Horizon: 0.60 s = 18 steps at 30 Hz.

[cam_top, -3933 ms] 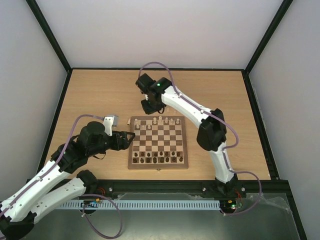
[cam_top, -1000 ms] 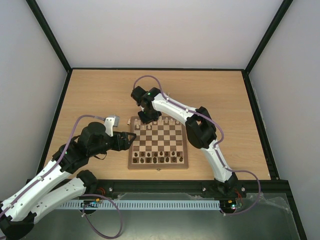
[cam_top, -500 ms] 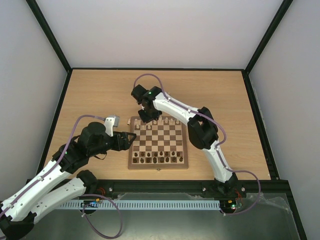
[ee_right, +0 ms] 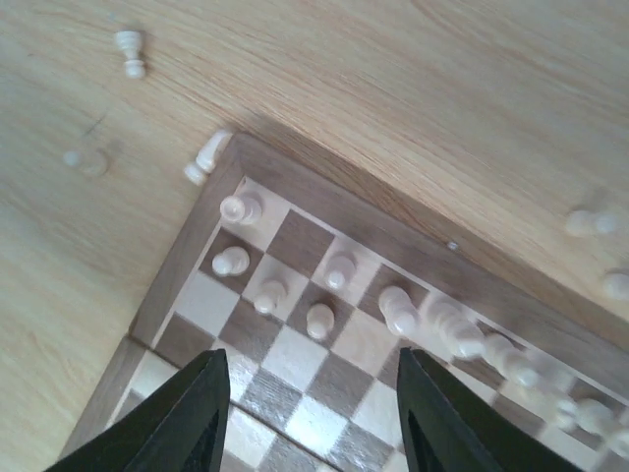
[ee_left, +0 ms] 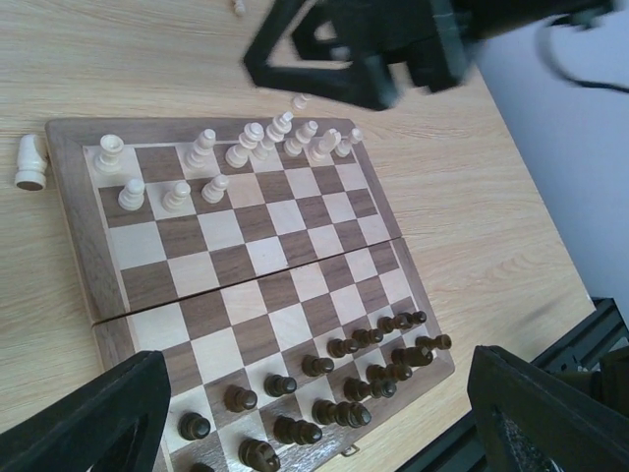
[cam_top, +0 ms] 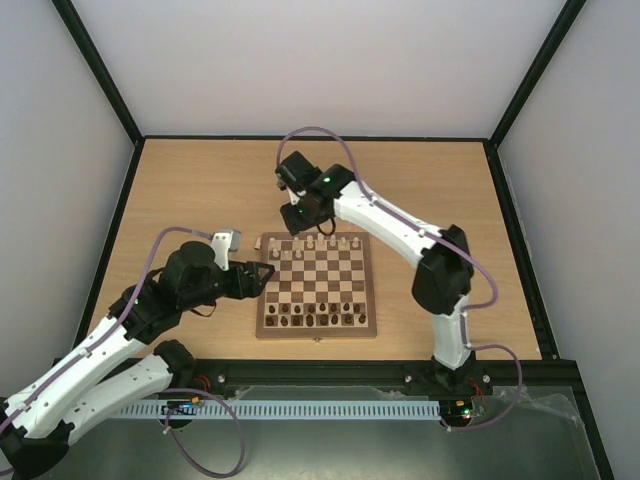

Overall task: Set up the chess pieces on the board
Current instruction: Place the chess piece on the chessboard, then pick up the chess piece at the center of the board.

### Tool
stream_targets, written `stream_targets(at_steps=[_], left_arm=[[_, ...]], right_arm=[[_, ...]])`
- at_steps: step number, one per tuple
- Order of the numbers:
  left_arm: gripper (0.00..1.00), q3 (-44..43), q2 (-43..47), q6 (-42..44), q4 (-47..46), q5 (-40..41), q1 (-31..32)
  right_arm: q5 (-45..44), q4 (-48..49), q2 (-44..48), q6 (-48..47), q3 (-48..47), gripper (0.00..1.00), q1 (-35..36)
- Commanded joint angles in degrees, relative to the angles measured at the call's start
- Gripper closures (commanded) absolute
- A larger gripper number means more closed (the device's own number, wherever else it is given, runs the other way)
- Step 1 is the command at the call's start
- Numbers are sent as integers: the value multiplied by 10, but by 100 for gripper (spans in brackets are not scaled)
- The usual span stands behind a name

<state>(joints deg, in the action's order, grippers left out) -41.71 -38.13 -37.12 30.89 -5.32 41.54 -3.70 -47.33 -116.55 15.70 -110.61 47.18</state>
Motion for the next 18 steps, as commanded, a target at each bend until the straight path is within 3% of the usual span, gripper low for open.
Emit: stream_targets(at_steps=[1, 4, 7, 10, 11, 18], left_arm=[[13, -27, -12, -1, 10, 19, -3], [12, -37, -21, -1, 15, 29, -3], [1, -45, -34, -2, 16, 38, -4], [1, -56, -54, -3, 11, 43, -4], [1, -60, -61, -3, 10, 45, -4], [1, -84, -108, -10, -1, 79, -4]], right_arm=[[-7, 33, 102, 8, 71, 49, 3], [-8, 62, 176, 12, 143, 38, 2], [-10, 81, 246, 20, 212, 27, 1], [-12, 103, 310, 28, 281, 16, 2], [-13, 110, 331, 31, 300, 3, 2], [-3, 168, 478, 50, 436, 1, 1]])
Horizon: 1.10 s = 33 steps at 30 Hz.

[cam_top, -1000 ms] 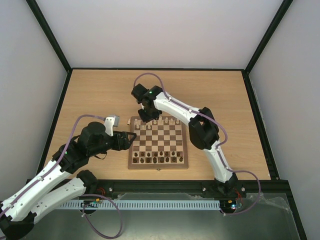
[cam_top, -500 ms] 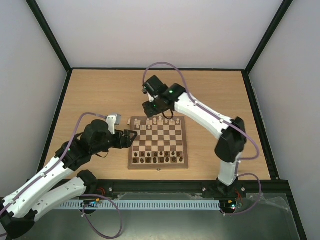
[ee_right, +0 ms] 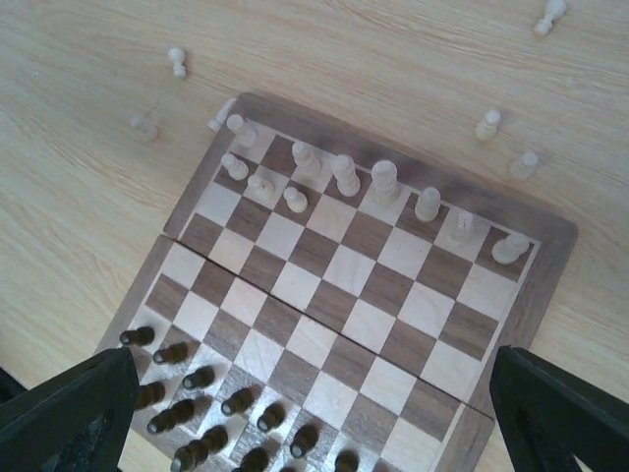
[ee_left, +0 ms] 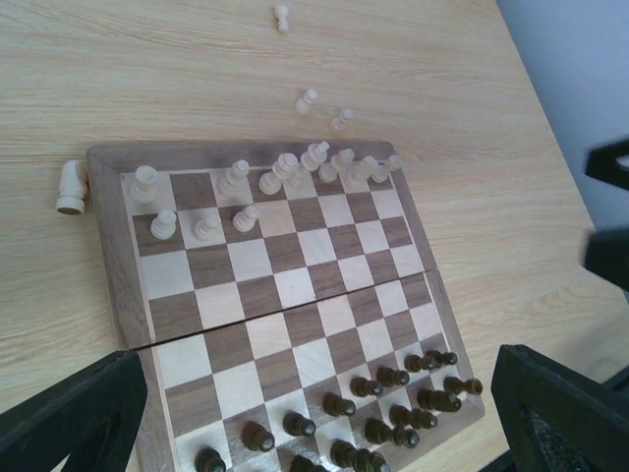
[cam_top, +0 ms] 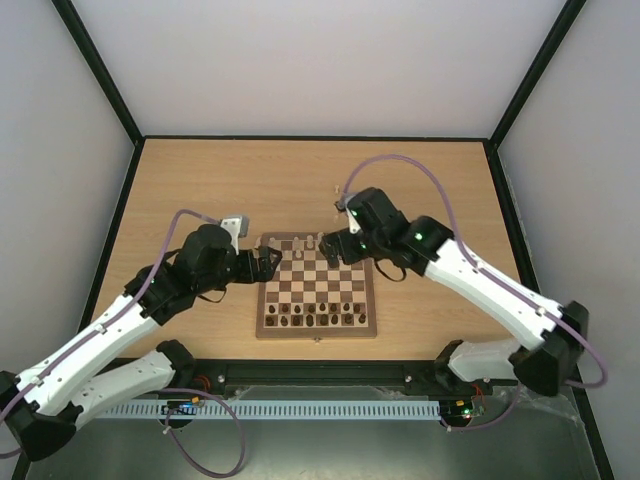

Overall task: Set up the chess pieces on the board
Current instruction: Pick up the chess piece at the center of the board.

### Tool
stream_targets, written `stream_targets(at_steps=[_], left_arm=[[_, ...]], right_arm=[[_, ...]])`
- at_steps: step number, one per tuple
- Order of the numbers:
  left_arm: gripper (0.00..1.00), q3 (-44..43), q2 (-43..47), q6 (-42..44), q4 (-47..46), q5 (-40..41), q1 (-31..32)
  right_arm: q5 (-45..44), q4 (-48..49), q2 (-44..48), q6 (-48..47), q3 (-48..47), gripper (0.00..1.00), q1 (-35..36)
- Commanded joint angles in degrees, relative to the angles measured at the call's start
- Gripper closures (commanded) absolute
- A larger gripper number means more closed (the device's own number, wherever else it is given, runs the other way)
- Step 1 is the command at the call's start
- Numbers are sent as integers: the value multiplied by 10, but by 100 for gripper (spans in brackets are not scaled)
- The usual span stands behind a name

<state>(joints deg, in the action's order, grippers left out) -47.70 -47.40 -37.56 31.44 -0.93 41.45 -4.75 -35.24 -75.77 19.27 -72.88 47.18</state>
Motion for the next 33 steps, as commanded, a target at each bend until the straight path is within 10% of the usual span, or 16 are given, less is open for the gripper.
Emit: stream_targets(at_steps=[1, 17, 33], left_arm=[[1, -27, -23, -9, -6, 45, -3], [1, 0, -175, -124, -15, 218, -43], [7, -157, -433, -43, 99, 178, -155]], right_arm=[[12, 52, 85, 12, 73, 1, 2], [115, 98, 128, 43, 146, 1, 2], [153, 106, 180, 46, 176, 1, 1]])
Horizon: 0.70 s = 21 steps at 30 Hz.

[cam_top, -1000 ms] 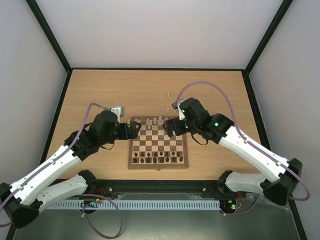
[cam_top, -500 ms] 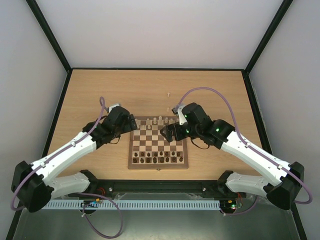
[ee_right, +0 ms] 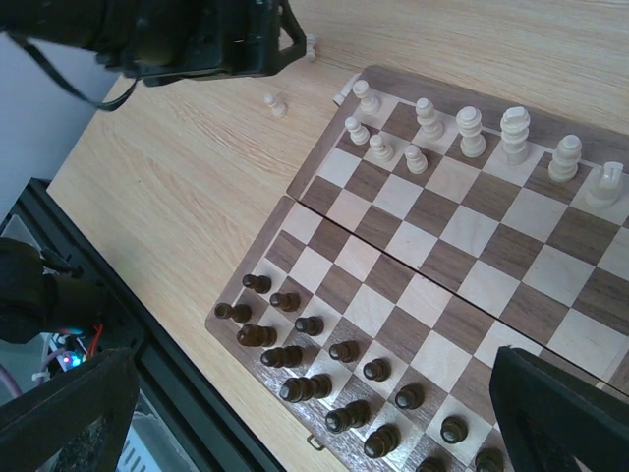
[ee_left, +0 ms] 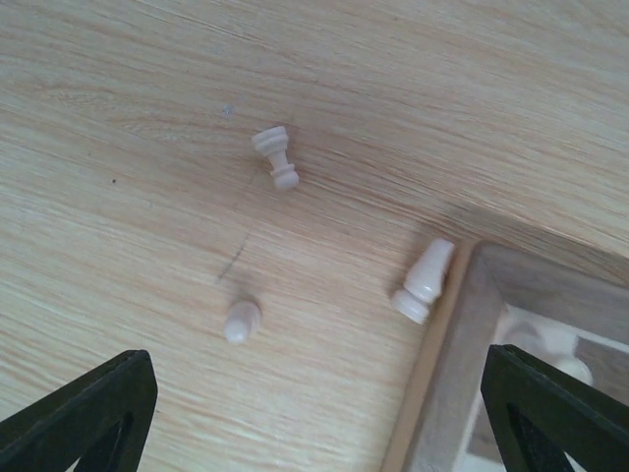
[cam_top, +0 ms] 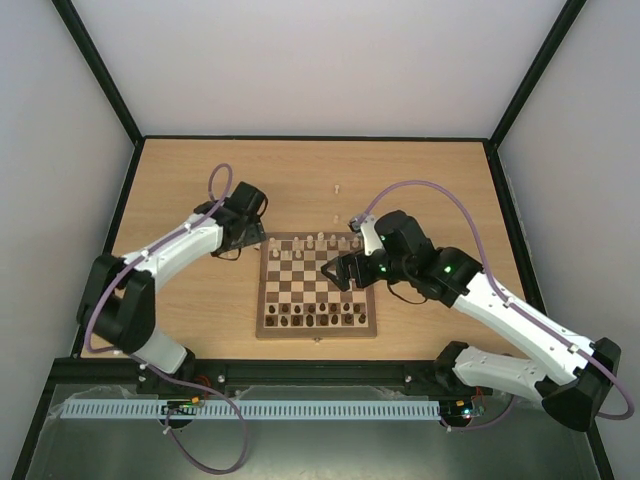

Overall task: Set up the chess pieces on the board
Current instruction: Pick up the chess piece at the center of the board.

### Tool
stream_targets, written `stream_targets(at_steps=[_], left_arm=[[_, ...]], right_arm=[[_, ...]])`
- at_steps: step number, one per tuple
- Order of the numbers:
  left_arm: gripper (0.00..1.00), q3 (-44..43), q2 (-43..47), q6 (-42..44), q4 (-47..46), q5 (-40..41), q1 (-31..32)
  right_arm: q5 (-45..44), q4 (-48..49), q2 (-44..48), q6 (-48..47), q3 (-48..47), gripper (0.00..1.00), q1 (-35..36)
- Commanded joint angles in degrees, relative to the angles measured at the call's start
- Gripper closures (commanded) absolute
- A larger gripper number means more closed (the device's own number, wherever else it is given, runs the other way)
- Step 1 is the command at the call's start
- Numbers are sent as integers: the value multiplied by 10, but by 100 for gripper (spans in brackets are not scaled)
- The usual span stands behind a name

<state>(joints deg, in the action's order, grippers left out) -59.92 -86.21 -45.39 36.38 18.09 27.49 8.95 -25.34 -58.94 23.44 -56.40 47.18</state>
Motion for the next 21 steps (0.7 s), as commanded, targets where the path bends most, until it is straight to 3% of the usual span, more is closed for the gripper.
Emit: stream_targets(at_steps=[1, 6, 14, 21], left_arm=[[10, -38, -55, 39, 52, -15, -18], [22, -38, -86, 47, 52, -32, -24], [53, -11, -88, 53, 20, -68, -43], [51, 19, -74, 57, 0, -87, -72]], right_arm=[[18, 8, 12, 5, 13, 2, 1], [26, 10, 10, 6, 16, 1, 1], [36, 15, 1, 5, 16, 1, 1], [38, 15, -8, 5, 19, 1, 2]])
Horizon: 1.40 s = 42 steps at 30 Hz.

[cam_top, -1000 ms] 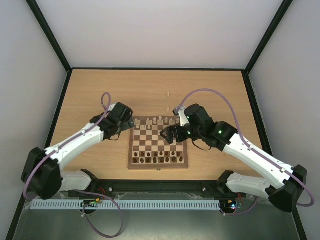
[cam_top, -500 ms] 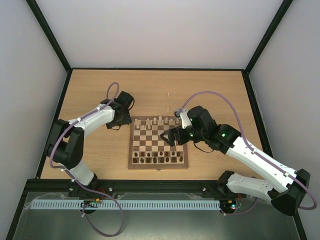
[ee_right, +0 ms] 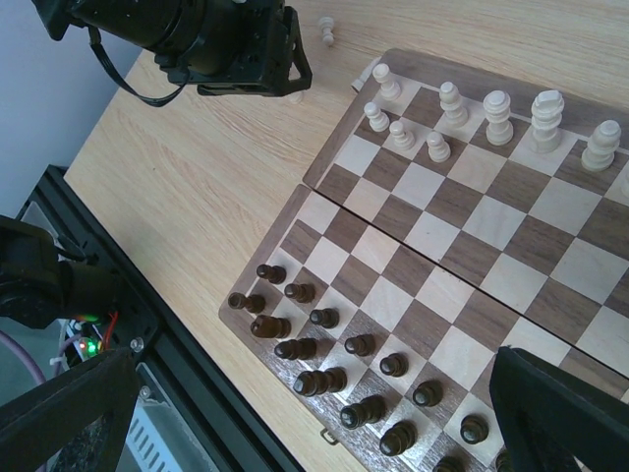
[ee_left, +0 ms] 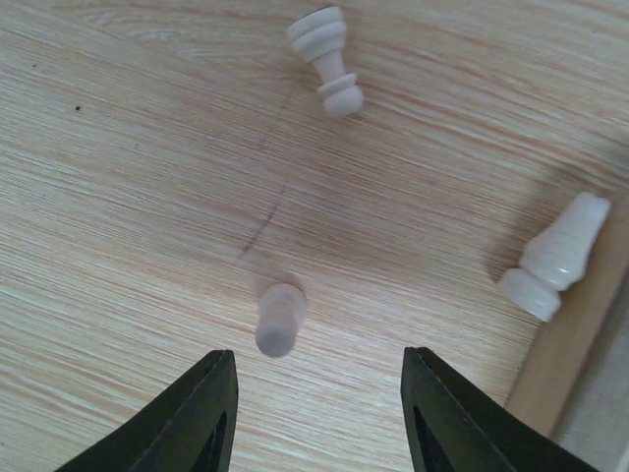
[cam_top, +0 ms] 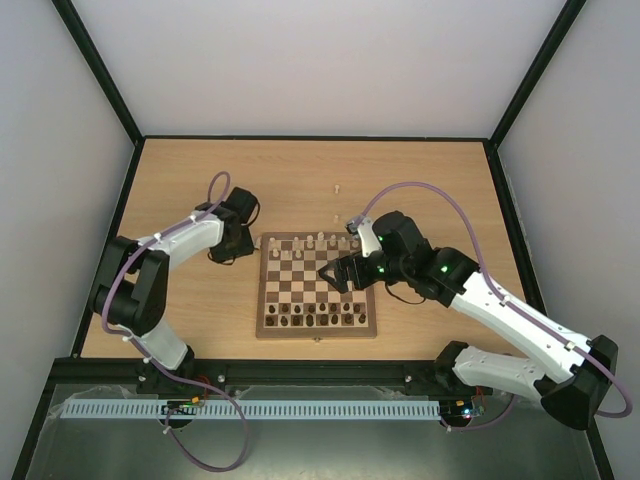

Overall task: Set up the chess pieces on the board
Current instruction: Pick up the chess piece at the center of the board.

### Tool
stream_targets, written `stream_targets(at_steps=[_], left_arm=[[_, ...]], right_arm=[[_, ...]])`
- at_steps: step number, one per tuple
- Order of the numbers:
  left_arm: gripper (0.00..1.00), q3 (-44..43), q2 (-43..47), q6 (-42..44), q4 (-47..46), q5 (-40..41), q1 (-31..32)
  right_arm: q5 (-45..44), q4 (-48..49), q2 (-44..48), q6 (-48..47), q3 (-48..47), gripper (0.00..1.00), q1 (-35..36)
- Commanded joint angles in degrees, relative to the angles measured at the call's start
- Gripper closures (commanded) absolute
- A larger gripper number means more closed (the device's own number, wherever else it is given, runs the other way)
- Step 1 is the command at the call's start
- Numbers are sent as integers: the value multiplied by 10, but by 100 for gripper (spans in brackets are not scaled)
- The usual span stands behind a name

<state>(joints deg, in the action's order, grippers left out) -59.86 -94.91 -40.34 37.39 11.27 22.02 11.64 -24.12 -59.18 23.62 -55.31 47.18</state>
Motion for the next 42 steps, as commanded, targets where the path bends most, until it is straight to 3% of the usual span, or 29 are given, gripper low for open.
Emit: stream_targets(at_steps=[1, 7, 17, 25, 35, 42], left_arm=[[50, 22, 14, 8, -15, -23, -22], [50, 47, 1, 15, -47, -44, -38], [70, 43, -12, 19, -63, -52, -43], [72, 44, -4, 22, -59, -48, -49], [92, 47, 7, 27, -51, -42, -54], [95, -35, 42, 37, 28, -43, 19]], right_arm=[[11, 4, -7, 3, 8, 1, 1], [7, 4, -8, 3, 8, 2, 1], [5, 4, -9, 2, 10, 1, 1], [3, 5, -11, 3, 10, 1, 1], [-2, 3, -13, 2, 8, 1, 1], [-22, -7, -7, 1, 0, 1, 2]])
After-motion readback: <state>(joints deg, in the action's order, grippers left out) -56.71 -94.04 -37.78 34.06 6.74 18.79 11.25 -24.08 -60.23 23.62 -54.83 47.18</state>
